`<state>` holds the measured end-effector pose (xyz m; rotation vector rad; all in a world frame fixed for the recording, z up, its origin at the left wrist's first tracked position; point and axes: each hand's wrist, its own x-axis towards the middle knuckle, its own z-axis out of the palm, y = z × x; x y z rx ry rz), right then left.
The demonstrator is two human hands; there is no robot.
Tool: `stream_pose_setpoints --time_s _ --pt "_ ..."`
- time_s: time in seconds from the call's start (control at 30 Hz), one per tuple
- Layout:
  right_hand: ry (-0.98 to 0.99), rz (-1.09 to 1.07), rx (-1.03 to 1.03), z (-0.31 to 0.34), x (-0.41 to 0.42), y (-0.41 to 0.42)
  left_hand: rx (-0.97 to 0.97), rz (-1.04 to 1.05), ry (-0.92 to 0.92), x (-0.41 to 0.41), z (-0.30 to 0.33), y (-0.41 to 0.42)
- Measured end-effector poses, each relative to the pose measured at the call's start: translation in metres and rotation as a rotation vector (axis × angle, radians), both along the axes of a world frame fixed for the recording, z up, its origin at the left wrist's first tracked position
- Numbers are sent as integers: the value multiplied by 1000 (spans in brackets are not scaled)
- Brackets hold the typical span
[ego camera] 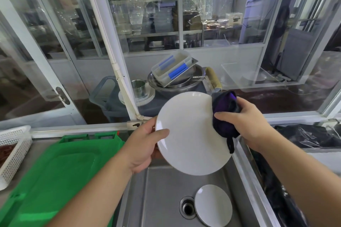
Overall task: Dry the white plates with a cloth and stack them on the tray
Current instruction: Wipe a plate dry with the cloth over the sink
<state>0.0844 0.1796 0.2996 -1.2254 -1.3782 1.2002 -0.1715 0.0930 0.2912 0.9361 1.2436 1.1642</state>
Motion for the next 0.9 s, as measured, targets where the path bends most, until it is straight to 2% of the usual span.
stream_pose_setpoints --time_s 0.13,0.37,0.47,0.57,0.7,0.83,0.9 --pt "125 -133 -21 -6 -10 -3 98 127 -105 18 -7 -4" --pt "425 -267 -222 -41 -38 -25 214 346 -260 48 -20 -9" --pt "518 -349 -256 -61 -53 -40 226 359 -315 63 -29 -15" --pt "542 -397 -285 -72 -56 -50 244 336 -292 71 -36 -21" --pt "487 -396 -258 -61 -41 -43 224 231 -219 59 -37 -22" --pt "278 -381 -91 -39 -18 -27 152 175 -86 33 -27 -13" --pt "147 -307 -3 -26 -6 -21 111 166 -44 21 -20 -7"
